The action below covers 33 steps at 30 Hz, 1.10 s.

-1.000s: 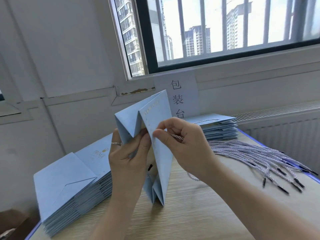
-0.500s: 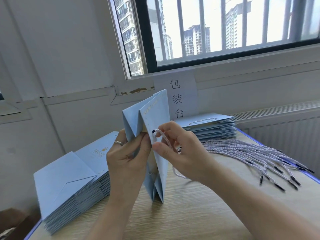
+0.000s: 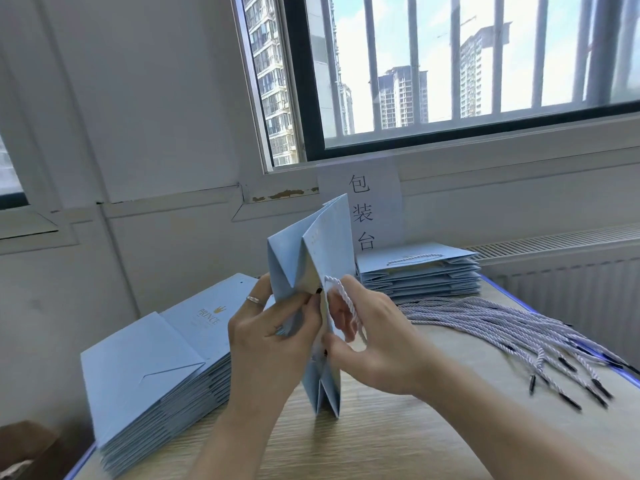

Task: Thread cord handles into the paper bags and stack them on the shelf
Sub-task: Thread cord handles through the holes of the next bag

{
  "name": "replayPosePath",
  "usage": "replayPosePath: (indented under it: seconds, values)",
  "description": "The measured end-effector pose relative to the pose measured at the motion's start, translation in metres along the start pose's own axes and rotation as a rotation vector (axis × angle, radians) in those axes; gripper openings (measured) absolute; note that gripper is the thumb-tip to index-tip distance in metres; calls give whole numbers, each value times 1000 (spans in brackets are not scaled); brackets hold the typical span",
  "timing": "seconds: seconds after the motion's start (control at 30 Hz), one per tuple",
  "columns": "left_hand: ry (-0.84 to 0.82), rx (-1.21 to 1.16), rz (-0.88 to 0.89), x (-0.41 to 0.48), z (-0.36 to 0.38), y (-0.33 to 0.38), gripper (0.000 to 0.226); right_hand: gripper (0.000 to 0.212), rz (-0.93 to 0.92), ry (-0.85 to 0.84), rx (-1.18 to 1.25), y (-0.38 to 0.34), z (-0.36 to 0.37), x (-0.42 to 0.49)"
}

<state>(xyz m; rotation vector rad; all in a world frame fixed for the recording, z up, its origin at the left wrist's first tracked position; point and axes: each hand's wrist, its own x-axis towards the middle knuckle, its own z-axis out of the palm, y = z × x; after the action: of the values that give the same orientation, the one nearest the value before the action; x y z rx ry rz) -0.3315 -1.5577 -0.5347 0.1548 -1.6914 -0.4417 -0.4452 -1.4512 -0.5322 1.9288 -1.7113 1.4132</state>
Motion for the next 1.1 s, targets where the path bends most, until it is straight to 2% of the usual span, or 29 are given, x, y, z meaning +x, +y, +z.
replayPosePath:
  seconds: [0.07, 0.13, 0.2, 0.43, 0.5, 0.63, 0.73, 0.87, 1.0, 1.1]
  values:
    - [72, 103, 48, 0, 1, -5, 16, 19, 23, 2, 45, 1, 0, 0]
    - [87, 171, 78, 1, 2, -9, 9, 19, 40, -1, 85, 2, -2, 0]
    - [53, 205, 85, 0, 2, -11, 6, 15, 45, 5, 109, 3, -3, 0]
    - [-111, 246, -55, -3, -1, -11, 29, 13, 59, -53, 123, 8, 2, 0]
    - [-154, 198, -82, -2, -5, -11, 34, 20, 77, -119, 66, 11, 2, -1]
    - [-168, 92, -107, -1, -8, -10, 34, 53, 256, -304, -29, 19, -7, -1]
    - [-214, 51, -84, -2, -9, -7, 23, 48, 369, -442, -103, 25, -18, -2]
    - [-275, 36, -30, -3, -8, -4, 24, 29, 439, -579, -244, 26, -35, -6]
    - [-305, 21, -46, -5, -6, -3, 27, 34, 470, -521, -210, 28, -38, -6]
    - [-350, 49, -79, -6, -5, -3, 25, 24, 510, -381, 68, 28, -38, -4]
